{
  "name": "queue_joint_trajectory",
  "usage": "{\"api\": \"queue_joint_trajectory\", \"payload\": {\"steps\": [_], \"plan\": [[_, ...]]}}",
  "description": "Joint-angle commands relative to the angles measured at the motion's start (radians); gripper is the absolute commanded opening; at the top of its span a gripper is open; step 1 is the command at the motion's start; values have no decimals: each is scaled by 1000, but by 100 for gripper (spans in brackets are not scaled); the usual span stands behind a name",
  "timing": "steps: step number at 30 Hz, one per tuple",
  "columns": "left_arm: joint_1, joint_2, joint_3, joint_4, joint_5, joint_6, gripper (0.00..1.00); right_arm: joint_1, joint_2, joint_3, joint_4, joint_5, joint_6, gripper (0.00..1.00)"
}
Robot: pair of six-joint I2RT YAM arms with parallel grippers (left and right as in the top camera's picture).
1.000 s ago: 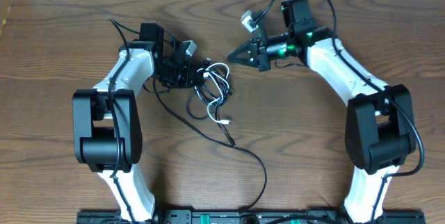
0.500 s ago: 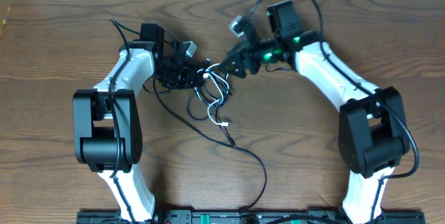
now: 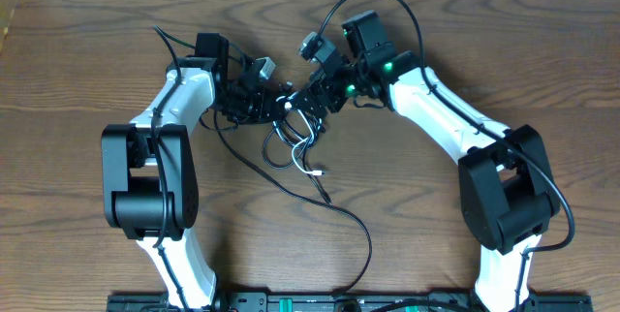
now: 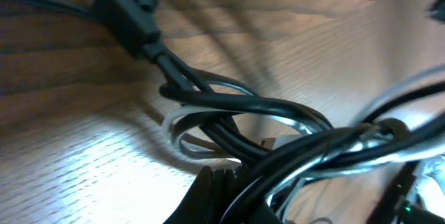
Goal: Untangle cables
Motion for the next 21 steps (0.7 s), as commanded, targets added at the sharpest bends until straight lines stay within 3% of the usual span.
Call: {"api": "queue_joint_trajectory", "payload": {"steps": [1, 5, 11, 15, 18, 21], "plan": [[-10, 11, 18, -4, 83, 40, 8, 28, -26, -2, -1, 64, -15, 72], [-13, 11, 18, -4, 83, 47, 7, 40, -26, -2, -8, 101, -14, 53], [-13, 11, 18, -4, 83, 47, 7, 42, -26, -2, -55, 105, -96, 50], [-13, 11, 18, -4, 83, 47, 7, 42, -26, -2, -68, 106, -123, 45], [-13, 11, 18, -3, 83, 47, 7, 42, -26, -3, -69, 106, -160, 35], [-13, 11, 18, -3, 83, 47, 7, 44, -26, -13, -64, 105, -172, 34]]}}
